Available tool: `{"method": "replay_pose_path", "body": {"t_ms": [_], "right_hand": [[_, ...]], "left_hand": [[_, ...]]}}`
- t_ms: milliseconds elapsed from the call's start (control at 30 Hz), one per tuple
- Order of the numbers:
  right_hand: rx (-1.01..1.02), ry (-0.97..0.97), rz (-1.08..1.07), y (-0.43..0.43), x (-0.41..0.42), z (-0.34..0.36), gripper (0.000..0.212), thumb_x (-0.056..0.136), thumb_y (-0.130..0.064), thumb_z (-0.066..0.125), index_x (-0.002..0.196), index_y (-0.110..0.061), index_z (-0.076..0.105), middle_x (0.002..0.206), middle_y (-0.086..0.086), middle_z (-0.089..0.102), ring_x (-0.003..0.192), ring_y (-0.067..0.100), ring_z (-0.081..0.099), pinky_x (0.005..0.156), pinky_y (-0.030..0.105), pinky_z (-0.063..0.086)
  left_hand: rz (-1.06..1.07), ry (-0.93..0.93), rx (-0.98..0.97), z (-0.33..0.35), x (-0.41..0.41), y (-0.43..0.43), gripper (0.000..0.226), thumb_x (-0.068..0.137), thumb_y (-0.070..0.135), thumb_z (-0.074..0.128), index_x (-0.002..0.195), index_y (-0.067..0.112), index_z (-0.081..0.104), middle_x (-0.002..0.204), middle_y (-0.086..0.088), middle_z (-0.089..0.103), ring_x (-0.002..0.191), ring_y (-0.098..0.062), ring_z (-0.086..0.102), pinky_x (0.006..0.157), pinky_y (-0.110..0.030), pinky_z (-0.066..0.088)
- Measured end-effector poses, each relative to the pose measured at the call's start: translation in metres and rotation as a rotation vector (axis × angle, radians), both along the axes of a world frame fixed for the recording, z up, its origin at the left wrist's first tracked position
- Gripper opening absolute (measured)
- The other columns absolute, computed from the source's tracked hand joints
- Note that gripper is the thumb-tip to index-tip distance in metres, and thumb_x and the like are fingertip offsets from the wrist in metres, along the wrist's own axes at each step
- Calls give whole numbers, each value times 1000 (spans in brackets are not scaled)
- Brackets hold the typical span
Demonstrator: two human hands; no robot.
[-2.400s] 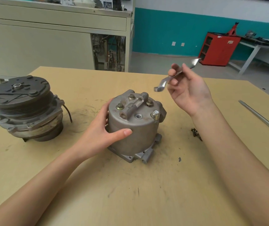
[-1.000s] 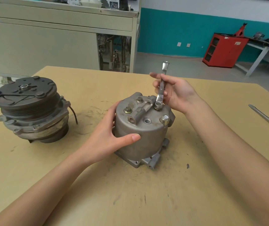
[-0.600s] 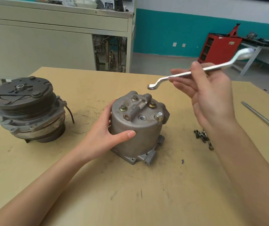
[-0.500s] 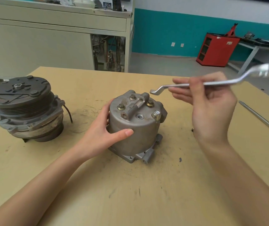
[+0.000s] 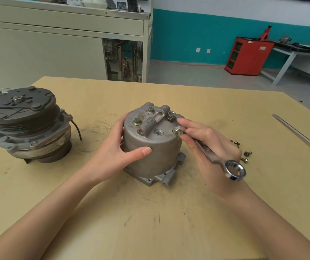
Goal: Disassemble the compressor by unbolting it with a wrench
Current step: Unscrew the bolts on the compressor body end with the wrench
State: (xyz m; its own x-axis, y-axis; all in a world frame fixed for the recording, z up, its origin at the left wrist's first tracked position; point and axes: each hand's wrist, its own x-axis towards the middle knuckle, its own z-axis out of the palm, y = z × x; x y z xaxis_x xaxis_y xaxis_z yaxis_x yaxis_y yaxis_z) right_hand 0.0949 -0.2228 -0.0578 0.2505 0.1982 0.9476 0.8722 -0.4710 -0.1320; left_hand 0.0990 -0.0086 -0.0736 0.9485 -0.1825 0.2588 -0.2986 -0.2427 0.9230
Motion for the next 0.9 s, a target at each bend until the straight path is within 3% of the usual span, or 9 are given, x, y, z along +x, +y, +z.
{"method": "replay_pose_path", "body": {"t_ms": [67,133,200,333,400,500,667,800,900], "right_hand": [[-6,25,25,-2,1,-4,7,95,-14,57,92,-9,55,104,9,68,94,18,69,80,27,56],[111,220,162,-2,1,-4,2,96,-17,56,94,-17,57,105,5,70,94,19,70,80,30,56],[394,503,403,-5,9,2,11,97,-13,51,92,-23,52,98,3,71,84,22,70,75,29,56],[869,1060,727,-18,57,31,15,94,1,33,93,-12,40,73,15,68,53,22,57,51,24,45],[911,1342,718,-14,87,43,15,94,0,31,91,-11,41,64,14,63,41,17,47,43,21,35],[713,1605,656,4,119,57,16,93,-4,31,88,-9,46,57,6,58,34,11,36,38,18,29],[484,1685,676,27,137,69,20,97,-8,31,92,-7,51,52,0,54,30,7,27,34,15,17],[645,1632,848,26,135,80,26,103,-17,31,93,-7,54,42,-4,40,29,4,25,30,15,15],[507,1416,606,9,123,97,21,102,-19,39,97,-7,56,40,-8,34,32,4,23,33,16,14]], "left_hand": [[5,-5,-1,-1,1,0,86,60,58,71,134,48,28,131,35,48,118,16,47,84,0,38],[-1,-10,-11,-3,2,1,91,60,57,71,139,42,29,136,27,49,120,13,48,85,-1,38],[-7,-10,-12,-4,2,1,96,60,57,72,144,36,29,137,24,49,122,11,48,86,-2,39],[0,-8,-12,-5,3,2,98,60,58,72,144,36,28,139,23,48,123,10,48,88,-3,39],[-2,-7,-18,-5,4,2,94,60,58,73,140,41,29,136,28,49,122,11,48,87,-3,40],[2,2,-18,-5,3,2,88,60,58,74,135,49,29,130,35,50,121,10,49,86,-4,41],[6,-3,-13,-4,2,2,95,59,59,73,141,44,28,133,34,49,122,11,48,87,-4,41],[5,6,-4,-1,1,2,85,59,60,72,131,55,27,125,44,48,118,16,48,83,-1,41],[8,6,-9,-2,1,2,87,58,61,73,132,55,27,126,42,49,118,14,49,84,-2,41]]}}
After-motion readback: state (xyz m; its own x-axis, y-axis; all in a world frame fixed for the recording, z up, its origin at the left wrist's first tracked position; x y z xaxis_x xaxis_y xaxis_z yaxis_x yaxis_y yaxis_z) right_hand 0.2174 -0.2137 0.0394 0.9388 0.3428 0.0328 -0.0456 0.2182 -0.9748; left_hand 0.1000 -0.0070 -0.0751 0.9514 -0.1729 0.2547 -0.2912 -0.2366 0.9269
